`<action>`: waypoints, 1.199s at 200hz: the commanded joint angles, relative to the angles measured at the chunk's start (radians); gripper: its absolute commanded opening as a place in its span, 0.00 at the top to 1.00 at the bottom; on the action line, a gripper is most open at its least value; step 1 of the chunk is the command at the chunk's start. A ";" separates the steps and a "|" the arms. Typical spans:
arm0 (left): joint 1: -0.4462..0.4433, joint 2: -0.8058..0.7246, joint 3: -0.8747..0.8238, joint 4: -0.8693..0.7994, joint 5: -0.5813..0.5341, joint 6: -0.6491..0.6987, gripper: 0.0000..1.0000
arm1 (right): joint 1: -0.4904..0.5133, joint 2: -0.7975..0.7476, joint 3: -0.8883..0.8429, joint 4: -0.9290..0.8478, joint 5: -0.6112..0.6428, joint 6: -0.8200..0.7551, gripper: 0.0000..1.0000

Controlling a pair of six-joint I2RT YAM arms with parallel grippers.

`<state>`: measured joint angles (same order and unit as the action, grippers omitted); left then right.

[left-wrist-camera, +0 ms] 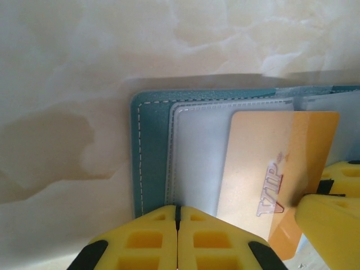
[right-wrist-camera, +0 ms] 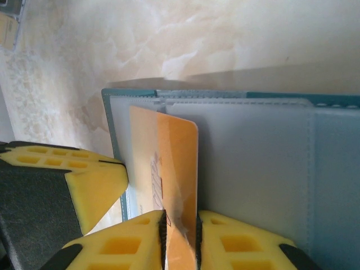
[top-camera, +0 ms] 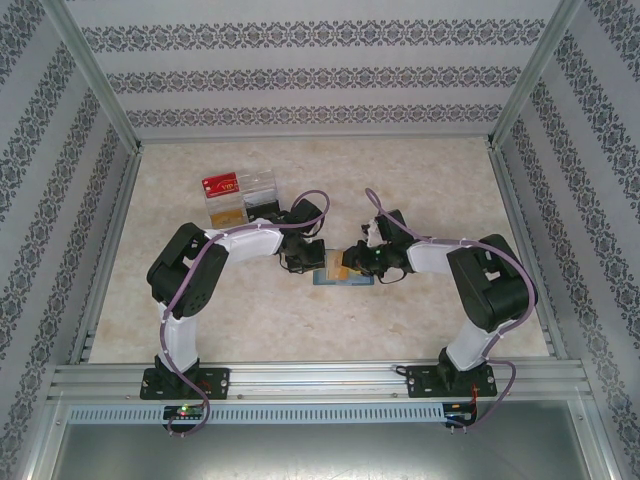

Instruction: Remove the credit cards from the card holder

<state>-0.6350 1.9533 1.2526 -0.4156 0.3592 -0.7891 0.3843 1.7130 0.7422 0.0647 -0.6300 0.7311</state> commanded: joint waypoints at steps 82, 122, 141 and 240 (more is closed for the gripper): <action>0.013 -0.056 0.056 -0.115 -0.021 0.051 0.64 | -0.056 -0.288 -0.116 -0.030 0.131 -0.028 1.00; 0.047 -0.184 0.057 -0.162 -0.079 0.083 0.48 | -0.076 -0.471 -0.151 -0.026 0.129 -0.033 1.00; 0.068 -0.263 0.046 -0.159 -0.098 0.089 0.41 | -0.082 -0.550 -0.154 0.005 0.102 -0.011 1.00; 0.088 -0.500 -0.157 0.515 0.317 -0.116 0.06 | -0.081 -0.613 -0.144 0.452 -0.091 0.334 1.00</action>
<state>-0.5495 1.4605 1.1198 -0.1825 0.5083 -0.8047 0.3092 1.0836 0.6006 0.3321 -0.6437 0.9386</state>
